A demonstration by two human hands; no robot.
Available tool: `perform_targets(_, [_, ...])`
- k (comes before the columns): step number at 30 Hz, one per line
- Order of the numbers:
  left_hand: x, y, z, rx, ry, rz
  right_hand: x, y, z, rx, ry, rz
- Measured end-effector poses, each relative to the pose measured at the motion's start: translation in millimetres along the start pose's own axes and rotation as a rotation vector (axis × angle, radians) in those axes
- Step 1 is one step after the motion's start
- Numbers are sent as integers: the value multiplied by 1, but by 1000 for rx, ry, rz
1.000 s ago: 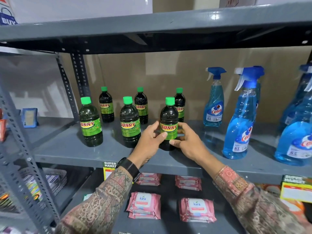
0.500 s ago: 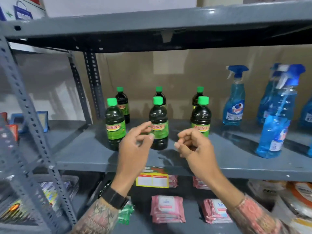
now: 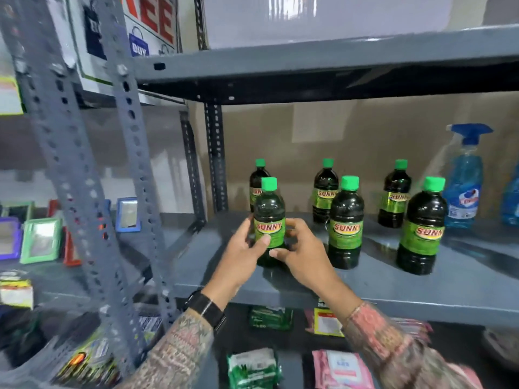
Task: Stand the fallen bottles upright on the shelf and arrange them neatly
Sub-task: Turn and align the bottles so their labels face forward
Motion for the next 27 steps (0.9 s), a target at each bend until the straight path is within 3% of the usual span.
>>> perform_targets(9, [-4,-29,5,-35,3,1,-18,30,10,85,6,-82])
perform_targets(12, [-6,-35,9,-60,-40,-51,-14,34,15,49,57,100])
perform_targets(16, [-18,-37,12,-33,-146,-301,-12,43,21,-27,84,483])
perform_targets(24, [-18,-30,6,21,-156,-258,-12,45,16,-16,43,404])
perform_targets(27, [-13,-35,-4,139,-96,-156,-14,37,5,-31,28,380])
Point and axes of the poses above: each hand's wrist, its own z-axis towards the middle knuckle, its own y-axis out of the palm, x = y × z, the point moved 6 cm from there along z, towards the middle knuckle, and after that the axes turned 8 degrees about -x, right-handed, at the moved point
